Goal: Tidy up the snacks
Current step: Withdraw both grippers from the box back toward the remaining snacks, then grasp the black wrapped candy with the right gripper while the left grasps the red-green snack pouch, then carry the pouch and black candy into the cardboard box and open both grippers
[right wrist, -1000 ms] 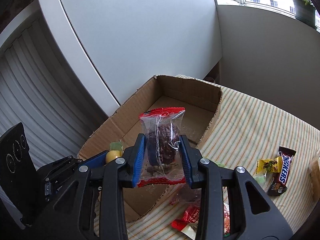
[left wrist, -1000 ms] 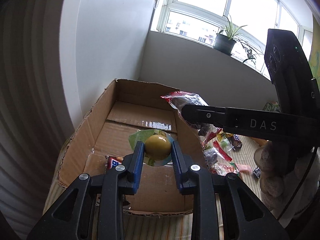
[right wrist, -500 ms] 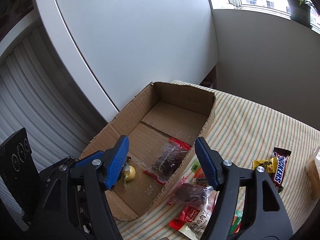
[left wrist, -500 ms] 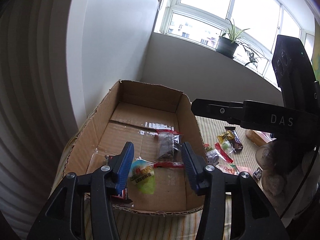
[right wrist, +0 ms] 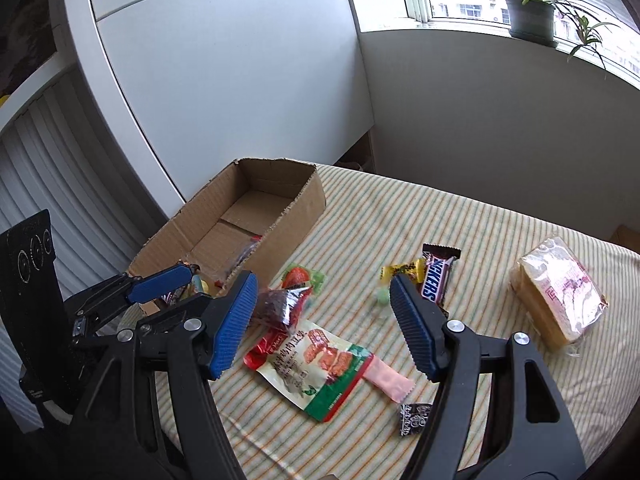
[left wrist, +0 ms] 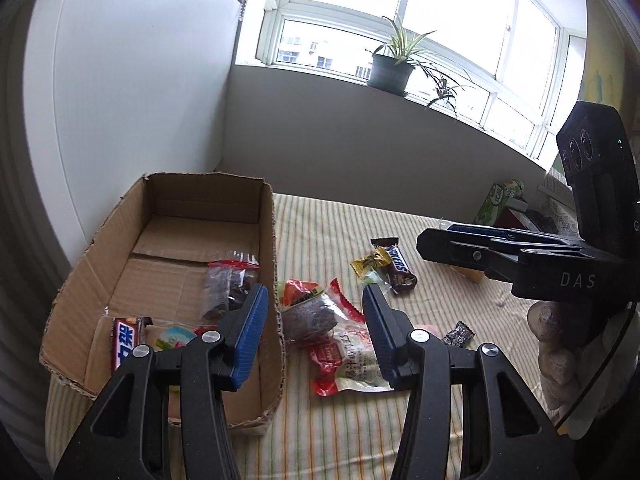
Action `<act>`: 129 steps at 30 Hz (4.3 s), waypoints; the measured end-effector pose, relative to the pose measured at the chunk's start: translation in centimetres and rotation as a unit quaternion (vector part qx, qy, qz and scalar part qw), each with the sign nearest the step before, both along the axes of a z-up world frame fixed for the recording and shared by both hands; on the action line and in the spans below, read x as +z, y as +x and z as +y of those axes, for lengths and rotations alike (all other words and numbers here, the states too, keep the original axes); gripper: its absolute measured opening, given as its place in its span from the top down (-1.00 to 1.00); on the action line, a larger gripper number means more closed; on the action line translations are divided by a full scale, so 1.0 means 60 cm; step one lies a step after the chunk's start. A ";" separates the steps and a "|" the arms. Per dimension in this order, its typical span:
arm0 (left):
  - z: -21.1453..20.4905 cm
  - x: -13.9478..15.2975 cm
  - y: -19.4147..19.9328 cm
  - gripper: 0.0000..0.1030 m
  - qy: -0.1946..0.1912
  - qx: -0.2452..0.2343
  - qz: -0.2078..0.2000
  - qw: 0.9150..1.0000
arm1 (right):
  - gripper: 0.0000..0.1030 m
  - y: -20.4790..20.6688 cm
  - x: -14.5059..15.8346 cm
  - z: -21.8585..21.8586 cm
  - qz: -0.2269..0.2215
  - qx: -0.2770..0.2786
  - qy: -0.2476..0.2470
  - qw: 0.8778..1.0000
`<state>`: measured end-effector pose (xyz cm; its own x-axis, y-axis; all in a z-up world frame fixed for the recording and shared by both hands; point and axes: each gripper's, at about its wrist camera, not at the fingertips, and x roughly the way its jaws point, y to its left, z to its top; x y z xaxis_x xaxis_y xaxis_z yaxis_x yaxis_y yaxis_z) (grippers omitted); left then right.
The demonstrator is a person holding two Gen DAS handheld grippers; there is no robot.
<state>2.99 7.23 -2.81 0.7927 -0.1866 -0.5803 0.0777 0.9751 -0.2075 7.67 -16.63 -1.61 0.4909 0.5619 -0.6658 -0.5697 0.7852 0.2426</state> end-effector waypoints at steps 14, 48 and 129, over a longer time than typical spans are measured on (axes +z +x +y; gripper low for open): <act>-0.089 -0.076 -0.016 0.07 -0.014 -0.079 0.093 0.992 | -0.38 -0.008 -0.099 -0.136 0.055 -0.020 -0.036 0.998; -0.099 -0.112 0.107 0.06 -0.023 0.029 0.177 0.984 | 0.26 0.006 -0.154 -0.078 0.083 0.160 -0.181 0.967; -0.189 0.002 0.098 0.79 0.021 -0.047 0.031 0.998 | 0.52 -0.006 -0.040 -0.163 0.017 0.043 -0.125 0.991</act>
